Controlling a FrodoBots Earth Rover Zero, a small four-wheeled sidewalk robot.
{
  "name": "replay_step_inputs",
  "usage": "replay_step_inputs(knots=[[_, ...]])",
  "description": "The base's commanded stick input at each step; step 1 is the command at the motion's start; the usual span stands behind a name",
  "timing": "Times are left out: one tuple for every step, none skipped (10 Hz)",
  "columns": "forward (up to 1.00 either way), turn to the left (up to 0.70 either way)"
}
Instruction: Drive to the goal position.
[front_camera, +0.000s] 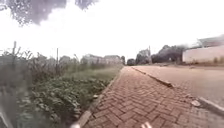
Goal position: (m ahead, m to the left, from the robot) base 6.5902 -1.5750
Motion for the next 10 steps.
replay_step_inputs(knots=[[0.00,-0.70],[0.00,-0.70],[0.00,-0.70],[0.00,-0.70],[0.00,-0.70],[0.00,-0.70],[0.00,-0.70],[0.00,-0.70],[0.00,-0.70],[0.00,-0.70]])
